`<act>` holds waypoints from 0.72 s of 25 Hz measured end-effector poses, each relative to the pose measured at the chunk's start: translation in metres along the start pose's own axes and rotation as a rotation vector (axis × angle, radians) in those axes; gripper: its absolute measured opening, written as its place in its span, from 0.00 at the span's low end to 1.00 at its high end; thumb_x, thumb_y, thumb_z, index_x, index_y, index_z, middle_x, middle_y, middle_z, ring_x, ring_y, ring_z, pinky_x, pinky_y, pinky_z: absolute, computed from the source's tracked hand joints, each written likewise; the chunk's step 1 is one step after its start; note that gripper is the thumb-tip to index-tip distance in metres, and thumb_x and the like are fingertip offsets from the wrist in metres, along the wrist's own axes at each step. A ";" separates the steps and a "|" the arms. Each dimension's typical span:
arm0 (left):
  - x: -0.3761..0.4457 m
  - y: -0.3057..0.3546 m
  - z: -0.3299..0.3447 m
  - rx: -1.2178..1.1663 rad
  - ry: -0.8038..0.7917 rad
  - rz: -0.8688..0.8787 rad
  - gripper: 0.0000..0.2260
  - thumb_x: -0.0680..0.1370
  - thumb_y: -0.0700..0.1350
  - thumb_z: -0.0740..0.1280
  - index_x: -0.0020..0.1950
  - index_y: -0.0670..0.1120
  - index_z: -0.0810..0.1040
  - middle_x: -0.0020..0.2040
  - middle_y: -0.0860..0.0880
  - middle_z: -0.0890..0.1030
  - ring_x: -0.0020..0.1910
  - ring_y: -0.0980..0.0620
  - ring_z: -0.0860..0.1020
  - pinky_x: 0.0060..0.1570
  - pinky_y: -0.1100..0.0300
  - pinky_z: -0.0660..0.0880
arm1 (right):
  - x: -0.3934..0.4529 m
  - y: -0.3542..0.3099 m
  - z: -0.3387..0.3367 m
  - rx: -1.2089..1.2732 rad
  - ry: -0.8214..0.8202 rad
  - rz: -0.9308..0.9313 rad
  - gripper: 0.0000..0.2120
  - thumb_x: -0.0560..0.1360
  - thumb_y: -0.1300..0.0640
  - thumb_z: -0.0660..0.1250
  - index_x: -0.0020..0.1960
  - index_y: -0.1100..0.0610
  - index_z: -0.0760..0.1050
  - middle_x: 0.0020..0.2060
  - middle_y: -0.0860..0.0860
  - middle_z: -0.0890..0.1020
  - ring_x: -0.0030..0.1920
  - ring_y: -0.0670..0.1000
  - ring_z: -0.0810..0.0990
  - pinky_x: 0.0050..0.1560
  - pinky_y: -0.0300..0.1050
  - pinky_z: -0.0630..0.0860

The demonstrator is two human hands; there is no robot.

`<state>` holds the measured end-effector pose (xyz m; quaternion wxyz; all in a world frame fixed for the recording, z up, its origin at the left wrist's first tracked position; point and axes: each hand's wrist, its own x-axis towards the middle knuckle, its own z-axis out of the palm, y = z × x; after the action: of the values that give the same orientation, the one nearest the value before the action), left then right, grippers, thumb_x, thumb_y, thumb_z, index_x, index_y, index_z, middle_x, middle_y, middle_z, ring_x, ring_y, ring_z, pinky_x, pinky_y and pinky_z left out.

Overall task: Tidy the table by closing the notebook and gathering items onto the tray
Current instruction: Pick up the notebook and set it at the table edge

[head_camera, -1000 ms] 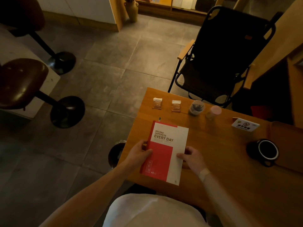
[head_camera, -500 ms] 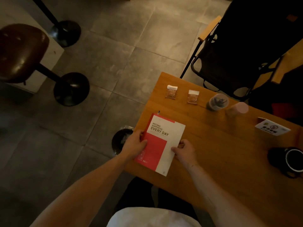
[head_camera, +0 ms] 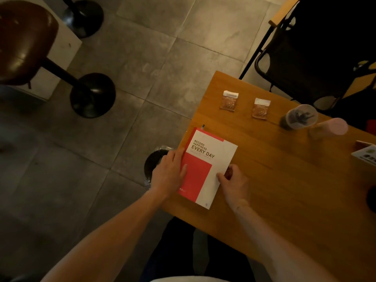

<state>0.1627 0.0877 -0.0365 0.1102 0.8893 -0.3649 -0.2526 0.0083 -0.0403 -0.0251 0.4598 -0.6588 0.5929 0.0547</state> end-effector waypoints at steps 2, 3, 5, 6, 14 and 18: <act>-0.007 -0.008 0.005 0.121 0.027 0.092 0.22 0.81 0.57 0.55 0.74 0.52 0.58 0.67 0.46 0.71 0.58 0.48 0.74 0.50 0.52 0.77 | -0.007 0.010 0.007 -0.242 0.102 -0.109 0.25 0.75 0.48 0.70 0.68 0.53 0.69 0.63 0.53 0.74 0.64 0.54 0.71 0.60 0.49 0.72; -0.011 -0.013 0.007 0.163 0.026 0.133 0.23 0.81 0.57 0.54 0.75 0.51 0.57 0.70 0.45 0.69 0.62 0.46 0.73 0.55 0.49 0.75 | -0.012 0.015 0.009 -0.360 0.133 -0.163 0.31 0.74 0.46 0.70 0.73 0.52 0.65 0.67 0.54 0.70 0.67 0.56 0.67 0.64 0.53 0.70; -0.022 -0.022 0.011 0.228 -0.016 0.204 0.27 0.81 0.60 0.53 0.77 0.52 0.53 0.77 0.45 0.59 0.71 0.43 0.65 0.65 0.44 0.69 | -0.023 0.029 0.011 -0.555 0.123 -0.282 0.37 0.74 0.42 0.68 0.78 0.50 0.57 0.74 0.56 0.64 0.73 0.60 0.62 0.70 0.61 0.65; -0.029 -0.027 0.014 0.256 -0.043 0.234 0.29 0.80 0.62 0.52 0.79 0.53 0.51 0.79 0.46 0.53 0.74 0.43 0.61 0.68 0.43 0.66 | -0.029 0.036 0.011 -0.623 0.090 -0.340 0.36 0.75 0.40 0.65 0.78 0.47 0.55 0.76 0.55 0.62 0.75 0.61 0.60 0.71 0.64 0.62; -0.035 -0.051 0.014 0.328 -0.093 0.346 0.36 0.78 0.68 0.51 0.81 0.53 0.46 0.81 0.51 0.48 0.78 0.43 0.53 0.69 0.40 0.63 | -0.031 0.061 0.005 -0.874 -0.064 -0.455 0.38 0.73 0.27 0.48 0.78 0.40 0.41 0.80 0.48 0.51 0.78 0.61 0.47 0.72 0.73 0.46; -0.022 -0.049 0.009 0.355 -0.123 0.350 0.36 0.78 0.68 0.50 0.80 0.53 0.44 0.81 0.52 0.46 0.78 0.45 0.49 0.71 0.39 0.61 | -0.022 0.053 0.006 -0.863 -0.094 -0.419 0.38 0.72 0.26 0.43 0.76 0.37 0.32 0.80 0.47 0.46 0.79 0.61 0.42 0.72 0.75 0.42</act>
<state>0.1739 0.1384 -0.0542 -0.0280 0.8011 -0.5578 -0.2153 -0.0393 -0.0136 -0.0440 0.1719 -0.8916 0.3490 0.2317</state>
